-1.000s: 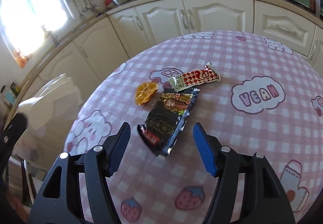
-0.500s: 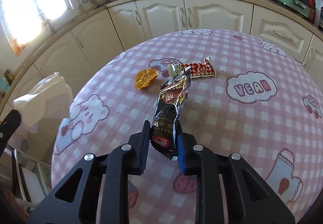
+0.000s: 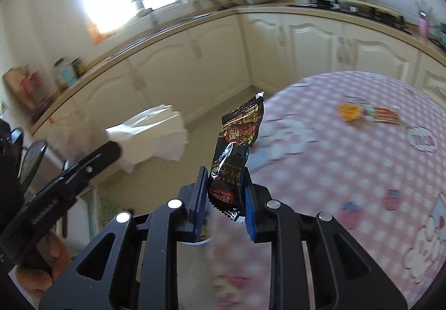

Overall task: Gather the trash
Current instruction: 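Carry the cup and black bag over the blue bin and open both tools, then move both open tools back toward the table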

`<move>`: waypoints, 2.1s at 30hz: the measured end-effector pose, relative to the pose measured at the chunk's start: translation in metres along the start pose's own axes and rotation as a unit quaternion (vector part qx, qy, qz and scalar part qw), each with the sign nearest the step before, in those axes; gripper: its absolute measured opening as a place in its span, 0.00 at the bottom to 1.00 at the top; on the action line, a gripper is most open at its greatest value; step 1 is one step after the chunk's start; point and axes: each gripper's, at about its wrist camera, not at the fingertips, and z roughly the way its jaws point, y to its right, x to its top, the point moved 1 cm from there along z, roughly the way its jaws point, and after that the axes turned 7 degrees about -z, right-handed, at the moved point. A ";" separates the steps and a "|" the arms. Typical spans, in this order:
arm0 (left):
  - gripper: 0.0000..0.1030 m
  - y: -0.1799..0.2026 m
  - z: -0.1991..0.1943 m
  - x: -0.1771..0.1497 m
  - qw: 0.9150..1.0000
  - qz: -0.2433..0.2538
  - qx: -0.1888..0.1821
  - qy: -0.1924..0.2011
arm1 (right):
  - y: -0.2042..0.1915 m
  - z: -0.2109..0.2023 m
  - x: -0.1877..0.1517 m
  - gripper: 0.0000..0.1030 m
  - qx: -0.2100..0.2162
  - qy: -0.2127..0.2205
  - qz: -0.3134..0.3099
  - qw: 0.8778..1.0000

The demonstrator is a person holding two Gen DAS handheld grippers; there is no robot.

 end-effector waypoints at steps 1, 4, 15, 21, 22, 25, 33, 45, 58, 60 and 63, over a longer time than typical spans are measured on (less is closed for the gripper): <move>0.02 -0.010 -0.005 -0.001 1.000 -0.004 0.006 0.001 | -0.013 0.006 0.000 0.21 0.012 -0.003 -0.009 1.000; 0.02 -0.048 -0.018 -0.003 0.999 -0.023 0.031 0.003 | -0.050 0.031 0.000 0.21 0.044 -0.022 -0.036 0.998; 0.02 -0.169 0.008 -0.013 0.989 -0.094 0.103 -0.049 | -0.113 0.133 -0.008 0.21 0.092 -0.100 -0.055 0.989; 0.03 -0.193 0.056 -0.006 0.985 -0.109 0.112 -0.080 | -0.106 0.163 -0.008 0.21 0.087 -0.123 -0.046 0.987; 0.04 -0.198 0.067 -0.004 0.983 -0.113 0.111 -0.095 | -0.105 0.167 -0.007 0.21 0.086 -0.125 -0.045 0.987; 0.25 -0.204 0.089 -0.004 0.978 -0.127 0.118 -0.113 | -0.102 0.182 -0.005 0.21 0.085 -0.131 -0.041 0.987; 0.32 -0.211 0.101 -0.019 0.973 -0.132 0.140 -0.129 | -0.103 0.200 -0.008 0.21 0.087 -0.143 -0.037 0.985; 0.36 -0.231 0.076 -0.012 0.969 -0.153 0.162 -0.103 | -0.117 0.205 0.000 0.24 0.100 -0.137 -0.041 0.985; 0.47 -0.190 0.040 0.016 0.977 -0.132 0.158 -0.061 | -0.112 0.156 0.029 0.44 0.069 -0.055 -0.050 0.995; 0.47 -0.171 0.039 0.019 0.980 -0.117 0.149 -0.057 | -0.101 0.136 0.031 0.45 0.060 -0.039 -0.045 0.996; 0.48 -0.130 0.039 0.023 0.987 -0.084 0.128 -0.053 | -0.076 0.105 0.033 0.46 0.045 -0.018 -0.029 0.998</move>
